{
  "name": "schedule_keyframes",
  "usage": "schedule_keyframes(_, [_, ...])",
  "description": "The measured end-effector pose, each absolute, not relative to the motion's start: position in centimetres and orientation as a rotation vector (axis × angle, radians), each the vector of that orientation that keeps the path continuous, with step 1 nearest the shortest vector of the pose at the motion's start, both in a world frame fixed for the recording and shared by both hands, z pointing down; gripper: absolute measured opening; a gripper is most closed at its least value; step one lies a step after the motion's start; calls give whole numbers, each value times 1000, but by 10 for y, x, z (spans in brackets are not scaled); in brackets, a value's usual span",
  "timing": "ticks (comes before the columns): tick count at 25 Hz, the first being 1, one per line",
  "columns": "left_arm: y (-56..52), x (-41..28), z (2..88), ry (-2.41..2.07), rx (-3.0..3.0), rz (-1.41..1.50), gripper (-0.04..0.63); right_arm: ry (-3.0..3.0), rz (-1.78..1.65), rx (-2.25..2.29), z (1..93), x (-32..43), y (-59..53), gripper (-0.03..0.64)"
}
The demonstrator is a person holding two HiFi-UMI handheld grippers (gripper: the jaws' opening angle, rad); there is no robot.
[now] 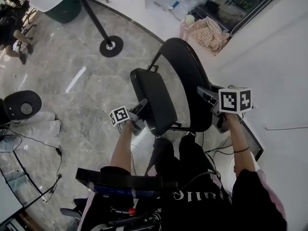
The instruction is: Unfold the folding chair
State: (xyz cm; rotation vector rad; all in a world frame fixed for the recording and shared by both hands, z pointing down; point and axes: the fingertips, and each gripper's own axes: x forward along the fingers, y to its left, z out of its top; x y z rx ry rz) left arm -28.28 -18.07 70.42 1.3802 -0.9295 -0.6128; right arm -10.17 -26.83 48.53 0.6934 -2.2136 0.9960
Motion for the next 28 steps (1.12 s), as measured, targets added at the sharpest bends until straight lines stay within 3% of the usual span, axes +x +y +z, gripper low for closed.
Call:
schedule_keyframes(10, [-154,-319,733,-1088,1404,-559,173,-2169,906,703,507,-95,-274,104])
schedule_keyframes(12, [-152,-322,728,-1077,1451,-596,375,-2148,901,705,512,-94,-273,103])
schedule_keyframes(13, [-149,-326,730,-1086,1456,-588,385,-2137,904,708,515,-94,-273,103])
schedule_keyframes(22, [-119,-364,813,-1358,1339,-115,374,-2110,776,715,544,-95,-281,115])
schedule_keyframes(24, [-111,-375,825,-1382,1322,-103,300,-2119,761,723,548,-98,-279,117])
schedule_keyframes(28, [-102,-394,844,-1407,1279,-160,287,-2118,751,740,557,-101,-281,118])
